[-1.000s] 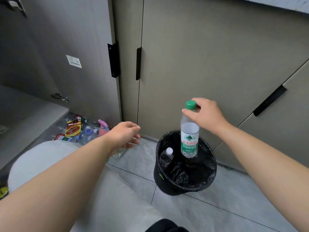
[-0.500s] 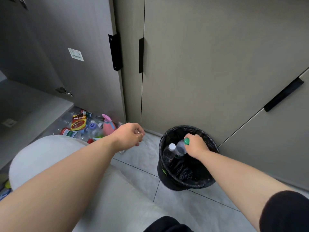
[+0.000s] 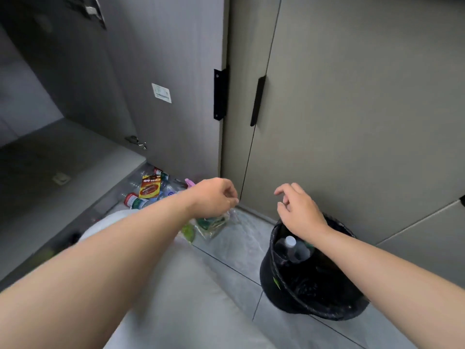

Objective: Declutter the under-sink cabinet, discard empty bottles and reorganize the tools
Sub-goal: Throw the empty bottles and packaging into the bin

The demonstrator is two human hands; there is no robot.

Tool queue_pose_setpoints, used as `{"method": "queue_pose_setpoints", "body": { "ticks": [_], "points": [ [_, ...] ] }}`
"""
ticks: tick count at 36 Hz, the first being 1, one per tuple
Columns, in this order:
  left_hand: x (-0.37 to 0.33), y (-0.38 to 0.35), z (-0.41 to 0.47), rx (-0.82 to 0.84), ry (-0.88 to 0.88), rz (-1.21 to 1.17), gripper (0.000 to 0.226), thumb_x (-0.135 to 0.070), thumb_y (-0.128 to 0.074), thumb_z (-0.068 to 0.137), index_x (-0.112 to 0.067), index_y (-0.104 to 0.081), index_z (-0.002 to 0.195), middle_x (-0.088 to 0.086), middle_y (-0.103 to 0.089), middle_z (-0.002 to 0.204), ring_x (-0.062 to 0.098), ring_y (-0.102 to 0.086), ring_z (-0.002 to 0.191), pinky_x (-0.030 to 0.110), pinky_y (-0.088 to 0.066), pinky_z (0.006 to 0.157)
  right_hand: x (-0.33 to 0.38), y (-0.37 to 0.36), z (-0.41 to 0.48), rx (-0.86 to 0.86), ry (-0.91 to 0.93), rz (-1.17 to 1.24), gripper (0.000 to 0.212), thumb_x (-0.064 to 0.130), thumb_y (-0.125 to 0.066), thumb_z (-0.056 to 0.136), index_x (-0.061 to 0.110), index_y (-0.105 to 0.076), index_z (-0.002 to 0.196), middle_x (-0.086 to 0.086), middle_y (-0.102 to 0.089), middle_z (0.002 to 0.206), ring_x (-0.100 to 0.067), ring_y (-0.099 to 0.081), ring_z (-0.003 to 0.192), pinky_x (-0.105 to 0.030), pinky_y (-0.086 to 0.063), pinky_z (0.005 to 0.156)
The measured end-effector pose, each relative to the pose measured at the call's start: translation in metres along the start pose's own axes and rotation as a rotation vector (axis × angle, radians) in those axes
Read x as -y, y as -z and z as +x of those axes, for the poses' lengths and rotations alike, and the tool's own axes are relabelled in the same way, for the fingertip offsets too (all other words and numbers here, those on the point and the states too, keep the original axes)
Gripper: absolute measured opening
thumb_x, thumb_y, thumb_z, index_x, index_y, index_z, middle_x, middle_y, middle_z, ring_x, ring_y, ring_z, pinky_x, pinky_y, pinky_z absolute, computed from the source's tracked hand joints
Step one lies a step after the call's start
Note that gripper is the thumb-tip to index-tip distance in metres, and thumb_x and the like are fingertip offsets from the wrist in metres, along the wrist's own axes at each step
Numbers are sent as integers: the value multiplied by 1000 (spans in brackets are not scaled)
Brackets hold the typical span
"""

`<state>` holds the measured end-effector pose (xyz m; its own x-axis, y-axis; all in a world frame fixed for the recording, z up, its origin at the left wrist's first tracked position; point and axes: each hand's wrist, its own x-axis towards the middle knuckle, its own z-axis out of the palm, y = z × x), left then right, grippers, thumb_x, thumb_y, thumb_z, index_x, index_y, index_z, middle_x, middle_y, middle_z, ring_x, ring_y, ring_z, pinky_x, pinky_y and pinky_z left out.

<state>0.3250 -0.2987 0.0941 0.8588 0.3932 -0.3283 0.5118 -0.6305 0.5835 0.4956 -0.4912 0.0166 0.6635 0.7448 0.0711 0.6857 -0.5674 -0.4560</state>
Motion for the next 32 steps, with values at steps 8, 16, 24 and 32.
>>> {"method": "queue_pose_setpoints", "body": {
  "ticks": [8,16,24,32],
  "points": [
    [118,95,-19,-271,239,-78,12,-30,-63,94,-24,-70,102,-4,-73,98,16,-68,87,29,-53,81,127,-38,77,233,364,156,22,20,-55,88,37,-58,101,14,-49,93,-6,-56,76,-23,-48,72],
    [290,69,-52,-238,610,-275,19,-12,-53,96,-4,-69,94,8,-63,79,20,-59,65,24,-44,57,218,-140,139,607,433,-30,22,15,-58,86,25,-67,104,4,-58,95,-18,-60,91,-25,-43,81],
    [384,-6,-21,-124,723,-450,68,-25,-64,95,-32,-32,154,15,-43,150,31,-52,128,33,-48,102,283,-285,179,928,315,-115,45,27,-63,93,18,-52,136,-10,-59,129,-24,-59,113,-26,-43,85],
    [443,-48,22,-70,767,-523,87,-28,-66,94,-44,-9,159,18,-26,160,36,-42,138,42,-43,113,294,-402,198,832,134,-382,82,31,-68,87,19,-21,154,-23,-24,152,-45,-34,138,-48,-41,110]
  ]
}}
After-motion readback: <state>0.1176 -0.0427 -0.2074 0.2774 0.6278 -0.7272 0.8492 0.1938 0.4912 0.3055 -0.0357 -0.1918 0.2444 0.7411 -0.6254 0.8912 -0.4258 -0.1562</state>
